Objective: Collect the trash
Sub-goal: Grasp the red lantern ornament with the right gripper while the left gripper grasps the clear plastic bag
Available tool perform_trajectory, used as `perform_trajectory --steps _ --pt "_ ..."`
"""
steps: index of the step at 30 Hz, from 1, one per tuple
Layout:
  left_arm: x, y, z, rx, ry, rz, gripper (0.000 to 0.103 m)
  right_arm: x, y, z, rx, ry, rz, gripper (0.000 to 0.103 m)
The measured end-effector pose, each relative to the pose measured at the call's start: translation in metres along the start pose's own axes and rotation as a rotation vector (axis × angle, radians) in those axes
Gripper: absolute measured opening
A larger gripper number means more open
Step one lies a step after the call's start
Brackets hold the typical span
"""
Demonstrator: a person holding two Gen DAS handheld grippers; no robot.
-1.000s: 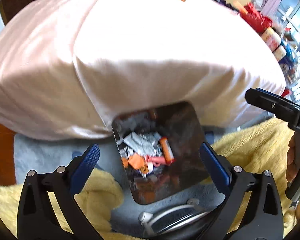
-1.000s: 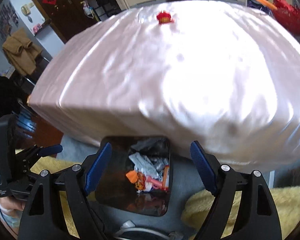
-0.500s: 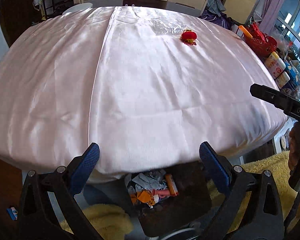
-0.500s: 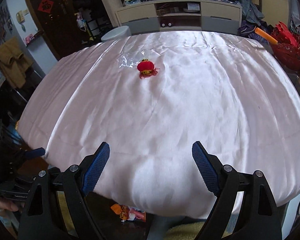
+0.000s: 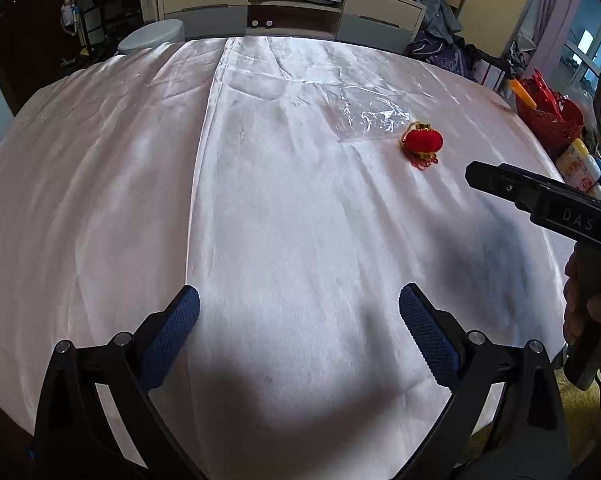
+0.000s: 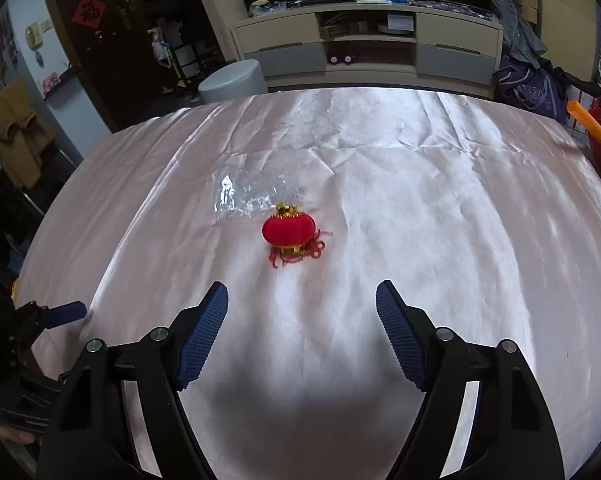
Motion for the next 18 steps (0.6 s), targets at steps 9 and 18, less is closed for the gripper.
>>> perform_trajectory --steps 9,18 --pt "-0.027 0.035 0.006 -0.025 -0.023 -0.007 0.095 -0.051 0.023 0.014 0.023 0.000 0.051 0.048" --pt "-0.051 0.076 0.008 -0.058 -0.049 -0.030 0.095 -0.041 0.044 -0.008 0.002 -0.022 -0.017 0.038"
Point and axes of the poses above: each gripper's, at about its wrist camera, not at the fingertips, and x roughly against the way its jaws point, z to its left, y to its top, the point moved 1 cm from there along -x, roughly the way its jaws point, and after that the axes turned 15 degrees about -x, right-handed, at the moved point
